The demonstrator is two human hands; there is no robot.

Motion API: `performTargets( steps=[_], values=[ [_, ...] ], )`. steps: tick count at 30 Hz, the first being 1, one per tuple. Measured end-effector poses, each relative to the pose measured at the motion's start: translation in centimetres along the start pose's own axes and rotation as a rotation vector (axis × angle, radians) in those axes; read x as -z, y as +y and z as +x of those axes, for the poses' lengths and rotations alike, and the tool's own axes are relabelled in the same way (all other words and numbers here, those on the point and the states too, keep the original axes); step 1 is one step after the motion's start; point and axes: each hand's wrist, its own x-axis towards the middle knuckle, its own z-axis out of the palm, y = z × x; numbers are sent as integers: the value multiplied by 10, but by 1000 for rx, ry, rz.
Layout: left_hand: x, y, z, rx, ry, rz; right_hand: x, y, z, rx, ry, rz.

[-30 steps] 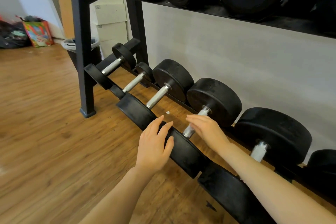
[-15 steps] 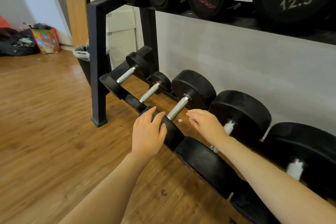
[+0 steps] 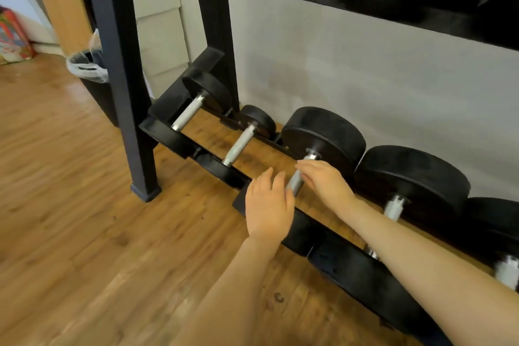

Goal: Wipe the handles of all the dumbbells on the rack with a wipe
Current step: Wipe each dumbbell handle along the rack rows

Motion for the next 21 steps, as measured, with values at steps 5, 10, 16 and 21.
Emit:
performTargets(
  steps=[5, 10, 16, 21],
  values=[
    [-3, 1, -4, -7, 77, 19, -22, 19, 16, 76, 81, 42],
    [-9, -2, -5, 16, 89, 53, -37, 32, 17, 130, 211, 91],
    [-7, 3, -6, 18, 109, 135, -37, 40, 3, 160, 244, 202],
    [-4, 8, -9, 6, 153, 172, -35, 54, 6, 182, 278, 237]
  ],
)
